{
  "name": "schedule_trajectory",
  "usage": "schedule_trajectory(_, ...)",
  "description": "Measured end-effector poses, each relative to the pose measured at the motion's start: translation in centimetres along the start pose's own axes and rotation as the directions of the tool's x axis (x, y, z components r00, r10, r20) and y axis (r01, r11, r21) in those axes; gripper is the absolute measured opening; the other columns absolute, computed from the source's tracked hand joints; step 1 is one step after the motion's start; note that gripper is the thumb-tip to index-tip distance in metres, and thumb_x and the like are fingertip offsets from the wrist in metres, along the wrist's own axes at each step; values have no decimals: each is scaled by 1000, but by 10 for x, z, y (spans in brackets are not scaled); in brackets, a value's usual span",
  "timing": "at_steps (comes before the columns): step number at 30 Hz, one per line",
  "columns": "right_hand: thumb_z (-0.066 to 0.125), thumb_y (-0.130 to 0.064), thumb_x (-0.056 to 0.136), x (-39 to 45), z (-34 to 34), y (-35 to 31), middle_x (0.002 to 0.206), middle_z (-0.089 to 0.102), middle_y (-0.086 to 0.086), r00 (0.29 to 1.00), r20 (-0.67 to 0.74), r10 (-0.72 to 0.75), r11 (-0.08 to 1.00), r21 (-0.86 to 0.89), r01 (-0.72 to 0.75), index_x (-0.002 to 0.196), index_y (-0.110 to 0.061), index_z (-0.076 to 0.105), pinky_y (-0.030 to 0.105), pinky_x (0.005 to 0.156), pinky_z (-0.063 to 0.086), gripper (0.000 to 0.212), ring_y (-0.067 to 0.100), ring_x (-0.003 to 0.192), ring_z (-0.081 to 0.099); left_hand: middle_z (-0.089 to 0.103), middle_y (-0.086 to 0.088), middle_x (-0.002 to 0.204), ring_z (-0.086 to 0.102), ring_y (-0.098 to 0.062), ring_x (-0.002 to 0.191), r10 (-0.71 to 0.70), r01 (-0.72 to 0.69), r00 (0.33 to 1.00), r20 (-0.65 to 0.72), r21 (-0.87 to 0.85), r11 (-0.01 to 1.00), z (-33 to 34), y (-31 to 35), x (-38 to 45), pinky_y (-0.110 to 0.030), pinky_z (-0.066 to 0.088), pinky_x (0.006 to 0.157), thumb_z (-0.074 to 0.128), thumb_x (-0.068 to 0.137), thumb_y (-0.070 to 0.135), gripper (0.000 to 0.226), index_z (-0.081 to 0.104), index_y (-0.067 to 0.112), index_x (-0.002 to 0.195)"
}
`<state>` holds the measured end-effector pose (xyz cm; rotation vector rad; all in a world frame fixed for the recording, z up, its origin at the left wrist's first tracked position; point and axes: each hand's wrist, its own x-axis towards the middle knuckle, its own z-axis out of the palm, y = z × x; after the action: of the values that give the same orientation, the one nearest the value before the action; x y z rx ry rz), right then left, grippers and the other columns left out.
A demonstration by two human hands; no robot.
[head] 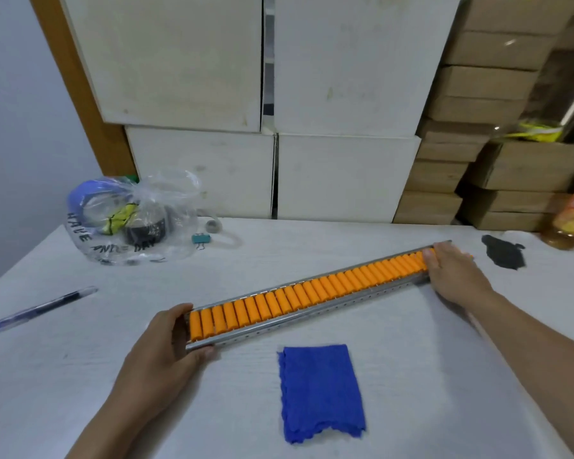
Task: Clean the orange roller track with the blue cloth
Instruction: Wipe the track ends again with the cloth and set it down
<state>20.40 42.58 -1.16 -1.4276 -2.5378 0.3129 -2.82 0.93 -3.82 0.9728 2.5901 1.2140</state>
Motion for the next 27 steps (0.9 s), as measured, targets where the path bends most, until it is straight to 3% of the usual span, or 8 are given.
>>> schedule_trajectory(3, 8, -63, 89, 21, -2, 23, 124, 49, 23, 964, -115, 240, 971, 9, -241, 121, -4, 50, 50, 97, 38, 79, 41, 112, 46, 54, 11, 113, 53, -10, 104, -12, 12, 1000, 5, -11, 1000, 1, -1, 0, -34, 42, 85, 82, 58, 39, 76, 47, 29, 124)
schedule_trajectory(5, 16, -59, 92, 19, 0, 17, 124, 49, 24, 945, -200, 260, 965, 32, -259, 122, 0, 50, 51, 97, 39, 75, 41, 112, 46, 55, 11, 114, 54, -9, 105, -17, 17, 1000, 8, -27, 1000, 1, -3, 0, -34, 43, 86, 84, 58, 36, 77, 47, 29, 125)
schedule_trajectory(10, 31, -46, 98, -4, 11, -36, 147, 36, 19, 981, -186, 61, 992, 116, -40, 134, -1, 43, 44, 109, 23, 60, 33, 135, 30, 54, 13, 114, 54, -10, 106, -4, 4, 1000, 8, -17, 1000, 1, -3, -1, -34, 43, 86, 81, 59, 38, 74, 46, 32, 124)
schedule_trajectory(13, 42, -37, 97, -41, 19, -94, 142, 45, 13, 962, -200, -184, 946, 228, 229, 129, -5, 51, 36, 107, 26, 46, 26, 132, 36, 54, 12, 115, 54, -11, 108, -8, 8, 1000, -11, -48, 999, 0, -1, -1, -32, 42, 88, 84, 61, 29, 75, 46, 29, 126)
schedule_trajectory(16, 48, -29, 96, -109, 19, -167, 127, 57, 1, 826, -164, -540, 774, 288, 564, 120, -14, 59, 27, 101, 32, 30, 17, 119, 46, 56, 16, 116, 54, -10, 110, -25, 24, 1000, -8, -63, 998, 0, -1, -3, -32, 43, 90, 84, 59, 31, 84, 41, 31, 131)
schedule_trajectory(21, 39, -40, 94, -187, 41, -249, 140, 47, 10, 404, 50, -913, 404, 229, 886, 122, -10, 56, 37, 112, 22, 44, 25, 131, 37, 47, 20, 115, 56, -8, 105, -60, 66, 997, 53, -118, 991, -1, -1, -1, -29, 42, 85, 70, 53, 44, 103, 14, 36, 140)
schedule_trajectory(24, 32, -38, 100, -195, 56, -266, 156, 19, 11, 381, 152, -912, 407, 216, 888, 141, -5, 34, 35, 117, 0, 54, 21, 144, 8, 39, 21, 116, 55, -4, 98, -26, 30, 998, 53, -83, 996, -1, -4, -2, -30, 42, 88, 67, 53, 52, 115, -6, 37, 141)
schedule_trajectory(27, 20, -44, 98, -189, 66, -259, 158, 15, 7, 386, 170, -907, 414, 180, 892, 147, -9, 24, 30, 115, -7, 61, 18, 145, 5, 42, 11, 121, 58, -11, 101, -50, 54, 998, 41, -91, 994, 0, -3, -2, -36, 46, 88, 73, 64, 37, 110, -8, 42, 138)
